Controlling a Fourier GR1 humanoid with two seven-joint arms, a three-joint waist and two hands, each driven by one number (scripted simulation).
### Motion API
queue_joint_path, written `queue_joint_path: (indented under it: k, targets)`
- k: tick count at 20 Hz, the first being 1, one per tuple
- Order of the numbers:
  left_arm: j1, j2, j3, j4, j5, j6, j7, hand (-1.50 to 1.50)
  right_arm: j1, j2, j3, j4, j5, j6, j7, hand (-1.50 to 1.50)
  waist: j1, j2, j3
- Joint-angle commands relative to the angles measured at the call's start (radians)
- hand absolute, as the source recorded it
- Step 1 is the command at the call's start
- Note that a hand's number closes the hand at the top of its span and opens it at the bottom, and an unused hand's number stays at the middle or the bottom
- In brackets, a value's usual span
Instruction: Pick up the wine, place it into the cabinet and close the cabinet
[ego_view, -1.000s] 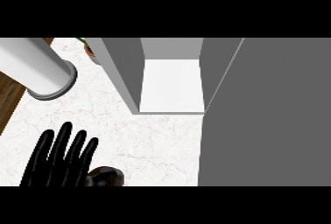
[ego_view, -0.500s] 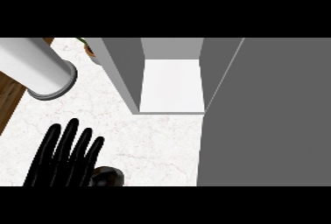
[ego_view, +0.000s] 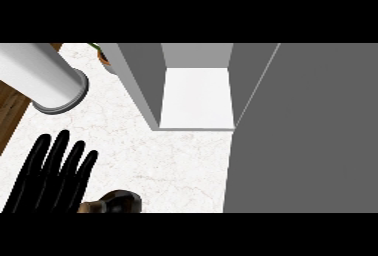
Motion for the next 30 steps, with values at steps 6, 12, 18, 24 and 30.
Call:
queue_joint_path:
  k: [6, 12, 18, 24, 30]
  targets:
    - [0.033, 0.105, 0.219, -0.203, 0.087, -0.042, 0.055, -1.5, -0.039, 0.005, -0.04, -0.063, -0.017, -0.025, 0.042, -1.5, 0.005, 0.002, -0.002]
    - [0.087, 0.085, 0.37, -0.125, 0.231, -0.091, -0.039, -1.5, 0.007, 0.009, 0.002, -0.127, 0.004, -0.024, 0.082, -1.5, -0.001, 0.0, -0.004]
    - [0.121, 0.051, 0.432, -0.066, 0.329, -0.16, -0.041, -1.5, -0.046, -0.013, -0.055, -0.122, -0.038, -0.021, 0.115, -1.5, 0.001, 0.001, -0.003]
    - [0.256, -0.004, 0.457, -0.024, 0.401, -0.277, -0.124, -1.5, -0.001, -0.023, -0.063, -0.18, -0.055, -0.009, 0.131, -1.5, 0.001, -0.004, -0.003]
    - [0.353, -0.067, 0.457, 0.143, 0.42, -0.434, -0.319, -1.5, -0.025, 0.008, 0.016, -0.133, 0.024, -0.02, 0.125, -1.5, 0.002, 0.0, -0.002]
